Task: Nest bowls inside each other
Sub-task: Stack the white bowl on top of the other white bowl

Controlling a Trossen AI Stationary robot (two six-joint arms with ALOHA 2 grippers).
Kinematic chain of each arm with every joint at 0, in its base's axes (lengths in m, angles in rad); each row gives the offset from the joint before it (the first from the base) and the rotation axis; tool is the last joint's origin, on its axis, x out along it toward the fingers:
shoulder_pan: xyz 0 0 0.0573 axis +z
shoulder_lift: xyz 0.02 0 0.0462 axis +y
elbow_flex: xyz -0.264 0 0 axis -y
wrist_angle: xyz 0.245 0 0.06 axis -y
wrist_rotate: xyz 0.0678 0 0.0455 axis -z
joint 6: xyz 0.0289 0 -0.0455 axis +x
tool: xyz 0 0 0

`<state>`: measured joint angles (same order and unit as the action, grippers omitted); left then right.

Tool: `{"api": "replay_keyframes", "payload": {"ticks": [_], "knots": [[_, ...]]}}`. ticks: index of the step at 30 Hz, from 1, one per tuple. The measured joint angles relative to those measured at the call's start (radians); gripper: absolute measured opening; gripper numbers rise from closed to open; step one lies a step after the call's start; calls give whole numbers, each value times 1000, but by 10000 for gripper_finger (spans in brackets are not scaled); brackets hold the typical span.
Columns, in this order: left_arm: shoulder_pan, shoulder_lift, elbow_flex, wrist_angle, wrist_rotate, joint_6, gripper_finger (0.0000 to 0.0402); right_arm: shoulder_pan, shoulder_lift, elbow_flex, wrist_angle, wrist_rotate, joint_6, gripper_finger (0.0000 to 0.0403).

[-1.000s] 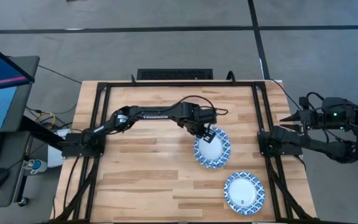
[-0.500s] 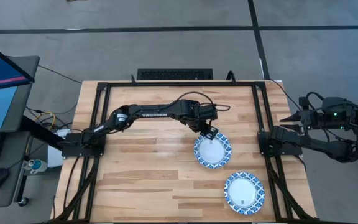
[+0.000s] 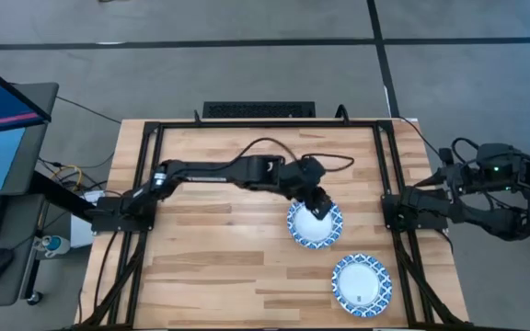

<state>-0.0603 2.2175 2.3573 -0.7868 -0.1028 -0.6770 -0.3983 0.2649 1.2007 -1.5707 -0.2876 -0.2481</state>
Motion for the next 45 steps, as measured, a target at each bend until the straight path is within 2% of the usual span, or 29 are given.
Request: {"api": "replay_keyframes", "payload": {"ticks": [4, 8, 14, 16, 20, 21, 26, 31, 37, 42, 45], "knots": [[-55, -36, 0, 31, -116, 112, 107, -16, 0, -9, 0, 0, 48, 103], [-91, -40, 0, 58, -123, 211, 107, -36, 0, -65, -1, 0, 15, 103], [-108, -39, -3, 58, -125, 211, 107, -34, 0, -221, 0, -50, 63, 103], [-109, -38, -3, 57, -123, 211, 107, -26, 0, -268, -2, -111, 96, 103], [-110, -38, -3, 34, -102, 206, 107, -4, 0, -321, 0, -335, 116, 103], [-110, -38, -3, 18, -99, 204, 107, 0, 0, -326, 0, -364, 128, 103], [-111, -38, -3, -31, -92, 202, 107, 5, 0, -328, 0, -343, 161, 103], [-110, -38, -3, -39, -94, 216, 107, 4, 0, -328, 0, -331, 69, 103], [-109, -38, -3, -31, -168, 237, 107, 3, 0, -328, 0, -301, 7, 103], [-99, -38, -3, -26, -200, 249, 107, 3, 3, -328, 57, -202, -64, 103], [-90, -37, -4, -24, -200, 247, 107, 3, 3, -328, 169, -157, -59, 102]]}}
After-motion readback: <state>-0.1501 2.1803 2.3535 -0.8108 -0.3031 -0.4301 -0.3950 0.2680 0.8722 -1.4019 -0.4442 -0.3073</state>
